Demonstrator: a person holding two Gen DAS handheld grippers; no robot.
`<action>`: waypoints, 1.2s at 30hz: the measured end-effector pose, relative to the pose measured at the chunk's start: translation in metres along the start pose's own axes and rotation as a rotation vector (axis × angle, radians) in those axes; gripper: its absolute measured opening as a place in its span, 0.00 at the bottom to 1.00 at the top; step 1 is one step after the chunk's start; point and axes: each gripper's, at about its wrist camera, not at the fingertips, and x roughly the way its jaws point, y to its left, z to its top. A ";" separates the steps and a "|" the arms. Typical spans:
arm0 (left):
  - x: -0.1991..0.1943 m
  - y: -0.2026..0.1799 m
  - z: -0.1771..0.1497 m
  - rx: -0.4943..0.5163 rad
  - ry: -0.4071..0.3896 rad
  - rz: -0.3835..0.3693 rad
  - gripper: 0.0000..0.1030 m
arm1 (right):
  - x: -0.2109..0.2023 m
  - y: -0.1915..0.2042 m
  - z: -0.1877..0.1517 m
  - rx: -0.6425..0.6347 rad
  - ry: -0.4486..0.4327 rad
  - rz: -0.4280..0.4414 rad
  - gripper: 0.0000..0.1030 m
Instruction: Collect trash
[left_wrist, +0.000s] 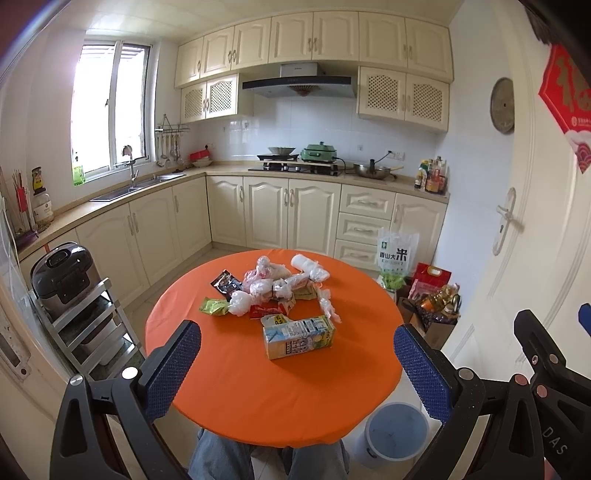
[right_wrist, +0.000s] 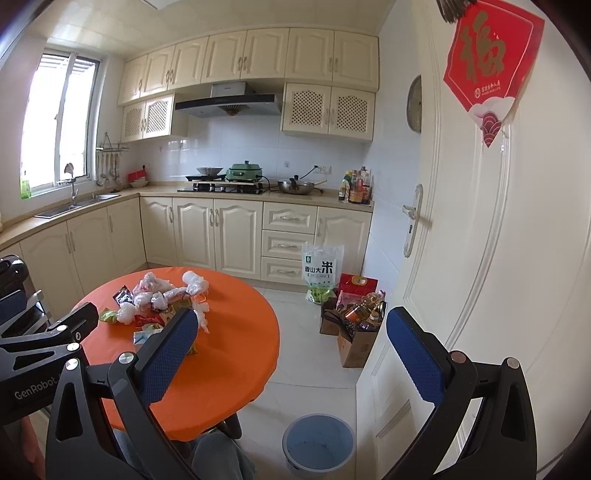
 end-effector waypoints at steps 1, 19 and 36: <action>0.002 -0.001 0.000 0.001 0.002 0.002 0.99 | 0.001 0.000 -0.001 0.001 0.008 0.002 1.00; 0.007 0.004 0.001 0.001 0.032 -0.006 0.99 | 0.008 0.002 -0.001 -0.005 0.041 0.007 1.00; 0.008 0.005 0.003 0.001 0.044 -0.021 0.99 | 0.005 0.001 -0.001 -0.008 0.049 0.002 1.00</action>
